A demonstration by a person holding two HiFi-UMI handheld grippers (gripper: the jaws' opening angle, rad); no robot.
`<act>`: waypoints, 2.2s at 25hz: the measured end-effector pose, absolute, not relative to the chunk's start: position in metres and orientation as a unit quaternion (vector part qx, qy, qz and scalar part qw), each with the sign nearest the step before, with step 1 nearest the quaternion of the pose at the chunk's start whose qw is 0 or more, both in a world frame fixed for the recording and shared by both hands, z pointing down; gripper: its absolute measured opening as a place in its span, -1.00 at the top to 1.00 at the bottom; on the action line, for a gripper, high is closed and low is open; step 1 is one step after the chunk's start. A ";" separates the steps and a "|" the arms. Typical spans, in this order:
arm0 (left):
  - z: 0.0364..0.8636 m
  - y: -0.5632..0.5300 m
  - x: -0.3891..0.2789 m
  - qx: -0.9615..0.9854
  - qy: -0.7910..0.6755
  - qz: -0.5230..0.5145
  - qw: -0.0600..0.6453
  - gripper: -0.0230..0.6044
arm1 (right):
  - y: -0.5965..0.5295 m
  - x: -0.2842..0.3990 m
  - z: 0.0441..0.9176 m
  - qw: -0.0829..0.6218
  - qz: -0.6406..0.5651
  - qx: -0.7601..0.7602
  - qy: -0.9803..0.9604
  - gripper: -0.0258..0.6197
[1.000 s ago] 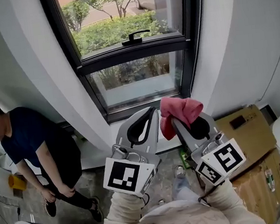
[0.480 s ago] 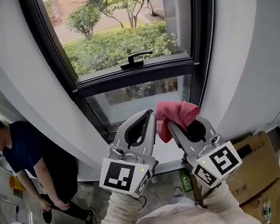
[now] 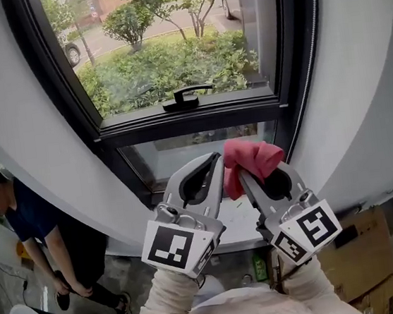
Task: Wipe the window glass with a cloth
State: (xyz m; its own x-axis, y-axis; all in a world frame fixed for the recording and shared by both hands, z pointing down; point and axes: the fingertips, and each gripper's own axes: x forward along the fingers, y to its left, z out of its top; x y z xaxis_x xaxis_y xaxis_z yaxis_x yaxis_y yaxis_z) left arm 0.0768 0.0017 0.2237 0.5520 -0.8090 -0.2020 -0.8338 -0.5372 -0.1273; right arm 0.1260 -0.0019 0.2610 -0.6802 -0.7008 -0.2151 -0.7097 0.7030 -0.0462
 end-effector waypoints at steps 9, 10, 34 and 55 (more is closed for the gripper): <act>0.243 -0.063 0.050 -0.881 0.462 0.061 0.082 0.93 | -0.061 0.100 0.282 0.092 0.003 -0.399 0.912 0.53; 0.243 -0.071 0.045 -0.882 0.460 0.062 0.081 0.93 | -0.068 0.095 0.282 0.092 0.003 -0.402 0.911 0.53; 0.230 -0.203 -0.099 -0.898 0.422 0.092 0.084 0.93 | -0.227 -0.033 0.220 0.090 0.044 -0.481 0.871 0.53; 0.222 -0.250 -0.120 -0.892 0.432 0.103 0.078 0.93 | -0.337 -0.041 0.030 0.052 0.252 -0.592 0.764 0.53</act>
State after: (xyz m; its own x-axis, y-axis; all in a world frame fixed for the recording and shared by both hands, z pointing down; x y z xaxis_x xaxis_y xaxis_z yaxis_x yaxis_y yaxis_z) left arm -0.1201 -0.2498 0.2220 0.6048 -0.7556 -0.2516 -0.7877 -0.6141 -0.0491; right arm -0.0406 -0.3373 0.0300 -0.2947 -0.8776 -0.3780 -0.9304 0.1733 0.3231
